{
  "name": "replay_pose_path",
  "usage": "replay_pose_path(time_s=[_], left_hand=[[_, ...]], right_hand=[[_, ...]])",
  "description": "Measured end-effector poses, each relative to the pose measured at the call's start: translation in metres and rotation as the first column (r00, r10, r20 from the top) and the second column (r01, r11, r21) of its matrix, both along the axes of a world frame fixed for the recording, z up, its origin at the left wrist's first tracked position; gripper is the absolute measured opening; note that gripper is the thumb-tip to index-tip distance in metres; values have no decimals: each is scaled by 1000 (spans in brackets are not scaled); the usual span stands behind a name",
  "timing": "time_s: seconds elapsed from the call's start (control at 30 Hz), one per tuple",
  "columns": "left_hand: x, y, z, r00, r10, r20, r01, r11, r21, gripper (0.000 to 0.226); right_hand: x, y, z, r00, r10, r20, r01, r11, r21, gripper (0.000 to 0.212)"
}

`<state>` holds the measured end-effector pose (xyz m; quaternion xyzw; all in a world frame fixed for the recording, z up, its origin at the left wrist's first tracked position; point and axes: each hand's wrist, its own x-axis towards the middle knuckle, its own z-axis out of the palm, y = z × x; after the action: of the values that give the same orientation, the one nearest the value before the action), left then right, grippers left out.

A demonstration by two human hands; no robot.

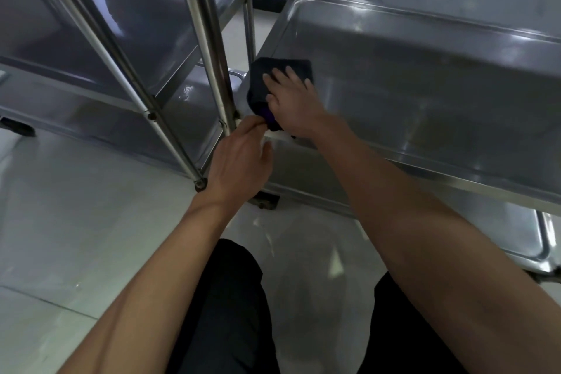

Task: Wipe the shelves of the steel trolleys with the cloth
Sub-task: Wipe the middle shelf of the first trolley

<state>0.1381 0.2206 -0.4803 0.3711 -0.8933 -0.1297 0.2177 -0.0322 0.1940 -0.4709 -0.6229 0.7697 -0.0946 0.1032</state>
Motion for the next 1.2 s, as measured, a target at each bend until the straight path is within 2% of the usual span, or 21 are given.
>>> replay_pose_path(time_s=[0.17, 0.4, 0.57, 0.83, 1.03, 1.2], left_hand=[[-4, 6, 5, 999, 13, 38, -13, 1000, 20, 35], [-40, 23, 16, 982, -24, 189, 44, 994, -101, 36], [-80, 44, 27, 981, -138, 139, 149, 987, -68, 32], [-132, 73, 31, 928, -267, 260, 267, 963, 37, 30], [-179, 98, 32, 905, -310, 293, 304, 950, 65, 29], [-184, 107, 16, 896, -319, 310, 314, 947, 66, 33]], right_hand=[[-12, 16, 0, 998, -68, 10, 67, 998, 7, 52], [-49, 72, -3, 980, -179, 90, 183, 982, -40, 51], [-78, 119, 0, 965, -250, 82, 254, 966, -49, 50], [-144, 211, -1, 910, -414, -14, 414, 910, -11, 50], [-181, 277, 3, 844, -537, 1, 536, 844, -16, 49], [-202, 305, 5, 803, -596, 5, 596, 803, -6, 50]])
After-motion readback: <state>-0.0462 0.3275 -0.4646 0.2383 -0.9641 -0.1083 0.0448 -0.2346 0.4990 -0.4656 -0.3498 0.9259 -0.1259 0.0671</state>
